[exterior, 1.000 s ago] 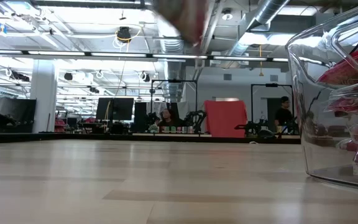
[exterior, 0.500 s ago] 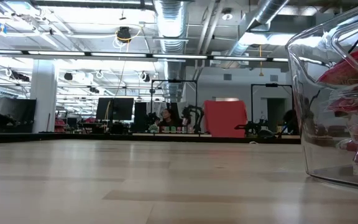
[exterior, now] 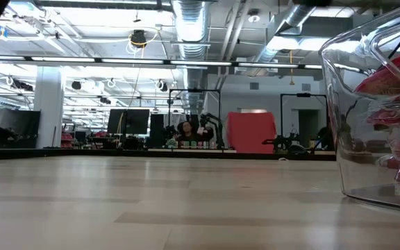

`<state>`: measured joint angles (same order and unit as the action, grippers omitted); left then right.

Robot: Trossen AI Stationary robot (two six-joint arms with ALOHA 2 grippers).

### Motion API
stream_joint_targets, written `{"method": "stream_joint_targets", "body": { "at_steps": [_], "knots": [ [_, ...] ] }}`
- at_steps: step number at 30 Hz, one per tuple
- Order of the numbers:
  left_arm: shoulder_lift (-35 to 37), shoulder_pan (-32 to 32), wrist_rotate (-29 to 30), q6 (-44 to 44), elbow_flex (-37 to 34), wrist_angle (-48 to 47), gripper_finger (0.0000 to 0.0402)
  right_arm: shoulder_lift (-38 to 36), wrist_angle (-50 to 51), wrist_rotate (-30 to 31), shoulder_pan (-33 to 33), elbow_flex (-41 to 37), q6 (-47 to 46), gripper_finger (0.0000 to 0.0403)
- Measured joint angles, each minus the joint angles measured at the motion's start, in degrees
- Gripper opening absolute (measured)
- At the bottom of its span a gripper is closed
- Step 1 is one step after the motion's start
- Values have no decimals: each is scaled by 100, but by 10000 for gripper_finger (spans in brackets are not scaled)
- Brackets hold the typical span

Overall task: Sort popcorn bags into baskets
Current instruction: Put the red popcorn bag into the transparent bin

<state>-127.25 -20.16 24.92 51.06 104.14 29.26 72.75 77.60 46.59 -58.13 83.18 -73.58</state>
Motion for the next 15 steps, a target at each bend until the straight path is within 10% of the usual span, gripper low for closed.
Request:
{"method": "stream_joint_targets", "body": {
  "at_steps": [15],
  "knots": [
    [-420,60,-1522,485,76,-332,0,0,3,0,2,0,-6,63]
  ]
}}
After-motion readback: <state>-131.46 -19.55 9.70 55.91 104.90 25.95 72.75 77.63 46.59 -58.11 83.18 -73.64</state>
